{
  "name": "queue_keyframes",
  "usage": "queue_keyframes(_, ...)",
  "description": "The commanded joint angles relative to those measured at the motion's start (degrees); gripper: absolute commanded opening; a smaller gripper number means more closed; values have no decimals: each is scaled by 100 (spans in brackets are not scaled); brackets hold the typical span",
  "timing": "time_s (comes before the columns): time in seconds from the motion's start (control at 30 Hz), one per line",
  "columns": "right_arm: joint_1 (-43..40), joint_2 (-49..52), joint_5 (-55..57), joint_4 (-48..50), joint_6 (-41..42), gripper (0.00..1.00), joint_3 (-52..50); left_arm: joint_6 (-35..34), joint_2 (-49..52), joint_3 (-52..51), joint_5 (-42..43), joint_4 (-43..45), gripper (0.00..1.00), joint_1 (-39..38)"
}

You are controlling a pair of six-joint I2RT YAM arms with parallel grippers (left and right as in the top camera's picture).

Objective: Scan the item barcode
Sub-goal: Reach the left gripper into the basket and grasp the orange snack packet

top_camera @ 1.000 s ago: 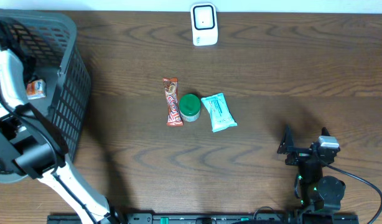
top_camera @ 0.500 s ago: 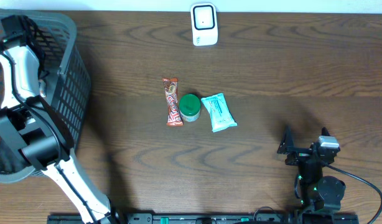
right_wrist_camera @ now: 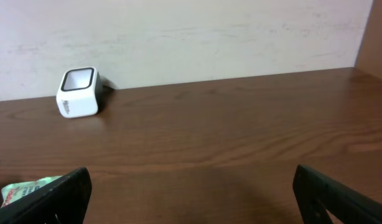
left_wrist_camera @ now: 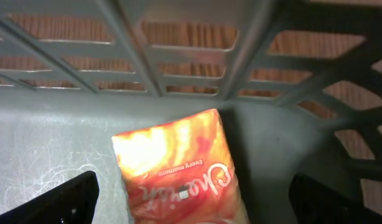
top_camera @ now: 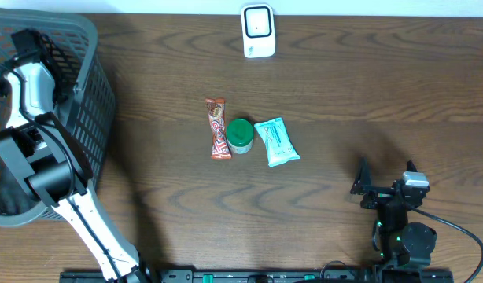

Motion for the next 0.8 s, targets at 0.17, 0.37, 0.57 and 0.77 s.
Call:
queue_keyframes(0.17,24,-31,-28,-20,52,99,-7,-96,516,-2,254,-177,70,-24)
queue_keyframes(0.37,24,-31,-26,-20,52,99,-7,-94,516,-2,251,-481,74,-24)
queue_keyframes(0.57,24,-31,-28,-20,52,99,-7,-96,516,-81,247,-551,93,-24)
queue_keyframes(0.77,24,-31,-28,-20,52,99,-7,-96,516,-363,245,-474,62,-24)
